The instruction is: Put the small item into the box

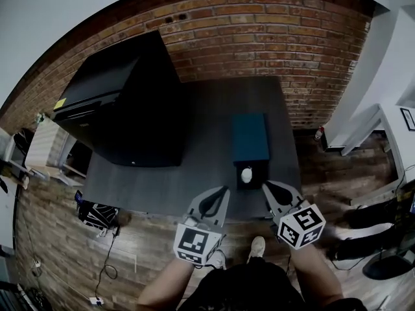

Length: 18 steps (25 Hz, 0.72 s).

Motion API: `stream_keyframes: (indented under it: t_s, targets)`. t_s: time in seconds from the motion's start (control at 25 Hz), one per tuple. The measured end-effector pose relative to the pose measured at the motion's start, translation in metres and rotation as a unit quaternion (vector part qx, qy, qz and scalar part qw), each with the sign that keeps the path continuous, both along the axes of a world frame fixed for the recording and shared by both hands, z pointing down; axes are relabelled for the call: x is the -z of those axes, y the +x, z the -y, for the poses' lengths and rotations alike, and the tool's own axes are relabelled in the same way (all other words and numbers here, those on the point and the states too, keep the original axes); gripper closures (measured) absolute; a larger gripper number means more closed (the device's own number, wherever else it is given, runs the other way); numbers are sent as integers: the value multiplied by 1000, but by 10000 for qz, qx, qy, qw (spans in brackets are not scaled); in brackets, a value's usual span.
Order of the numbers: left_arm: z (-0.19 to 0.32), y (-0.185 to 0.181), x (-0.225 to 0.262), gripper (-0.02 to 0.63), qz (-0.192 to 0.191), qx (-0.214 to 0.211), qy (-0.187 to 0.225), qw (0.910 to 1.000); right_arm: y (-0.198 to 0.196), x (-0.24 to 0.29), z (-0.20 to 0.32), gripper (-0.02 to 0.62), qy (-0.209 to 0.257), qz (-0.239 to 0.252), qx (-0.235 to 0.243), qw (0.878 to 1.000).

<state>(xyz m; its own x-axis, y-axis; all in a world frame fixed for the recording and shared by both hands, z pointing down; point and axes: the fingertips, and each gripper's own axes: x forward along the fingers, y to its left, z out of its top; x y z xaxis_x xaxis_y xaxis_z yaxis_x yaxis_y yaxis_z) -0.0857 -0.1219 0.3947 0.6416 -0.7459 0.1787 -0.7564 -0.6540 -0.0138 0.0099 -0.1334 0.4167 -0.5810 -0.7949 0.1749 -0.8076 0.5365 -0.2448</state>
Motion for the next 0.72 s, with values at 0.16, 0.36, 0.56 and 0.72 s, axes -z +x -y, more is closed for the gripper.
stream_keyframes:
  t_s: [0.16, 0.36, 0.56, 0.72]
  targets:
    - [-11, -15, 0, 572, -54, -144, 4, 9999, -16, 1, -15, 577, 17, -15, -167, 9999]
    - [-18, -27, 0, 572, -149, -368, -15, 9992, -25, 2, -29, 577, 4, -67, -441, 9990]
    - [-27, -31, -8, 572, -200, -613, -71, 9979, -28, -1, -44, 577, -22, -115, -730, 9973]
    - [-33, -33, -10, 572, -225, -803, -67, 9965, -29, -1, -55, 577, -32, -144, -944, 9954]
